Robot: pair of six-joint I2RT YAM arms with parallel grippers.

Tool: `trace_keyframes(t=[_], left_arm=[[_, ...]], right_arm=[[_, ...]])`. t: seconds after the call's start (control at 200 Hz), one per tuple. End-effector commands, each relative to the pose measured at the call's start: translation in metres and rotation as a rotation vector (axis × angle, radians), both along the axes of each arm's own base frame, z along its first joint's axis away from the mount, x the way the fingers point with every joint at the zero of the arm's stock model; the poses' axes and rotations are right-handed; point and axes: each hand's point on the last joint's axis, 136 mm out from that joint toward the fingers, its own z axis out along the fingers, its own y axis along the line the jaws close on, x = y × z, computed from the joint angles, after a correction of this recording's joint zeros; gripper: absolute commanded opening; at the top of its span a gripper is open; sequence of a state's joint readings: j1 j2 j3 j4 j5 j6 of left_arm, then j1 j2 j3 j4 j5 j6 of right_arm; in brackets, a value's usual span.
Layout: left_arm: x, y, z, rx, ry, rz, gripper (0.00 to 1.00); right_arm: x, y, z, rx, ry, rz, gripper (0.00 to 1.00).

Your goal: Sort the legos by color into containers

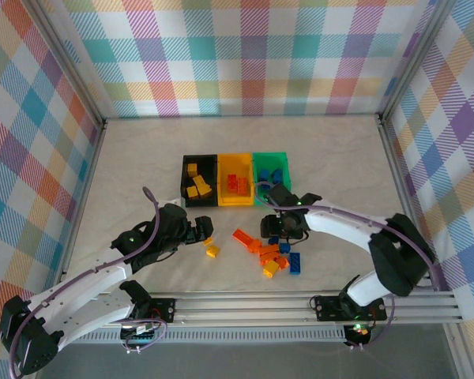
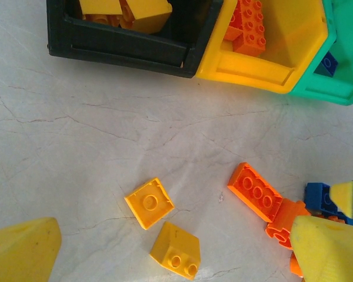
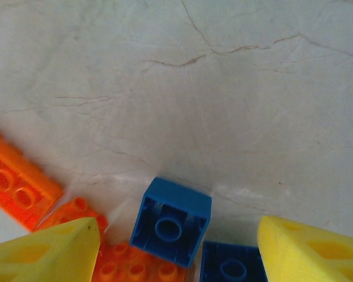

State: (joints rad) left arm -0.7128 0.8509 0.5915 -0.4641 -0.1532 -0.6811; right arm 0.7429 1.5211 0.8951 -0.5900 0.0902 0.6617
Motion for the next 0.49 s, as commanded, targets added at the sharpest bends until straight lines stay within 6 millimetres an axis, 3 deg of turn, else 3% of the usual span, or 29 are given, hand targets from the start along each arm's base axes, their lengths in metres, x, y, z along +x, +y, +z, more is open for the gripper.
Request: trace_keyframes(t=[0.0,0.295,0.49], left_arm=[[0.0,0.003,-0.004,-0.007,-0.001,0.009,1.0],[0.0,0.004,-0.01,-0.016,0.005,0.013,1.0],[0.002,0.004,-0.01,-0.018,0.007,0.011,1.0]], right_arm=[[0.006,0.008,-0.001,0.007,0.012,-0.022,0.71],[-0.009,0.012,-0.024,0.003,0.103,-0.016,0.57],[-0.012,0.012,-0.03,0.005,0.104,-0.014,0.39]])
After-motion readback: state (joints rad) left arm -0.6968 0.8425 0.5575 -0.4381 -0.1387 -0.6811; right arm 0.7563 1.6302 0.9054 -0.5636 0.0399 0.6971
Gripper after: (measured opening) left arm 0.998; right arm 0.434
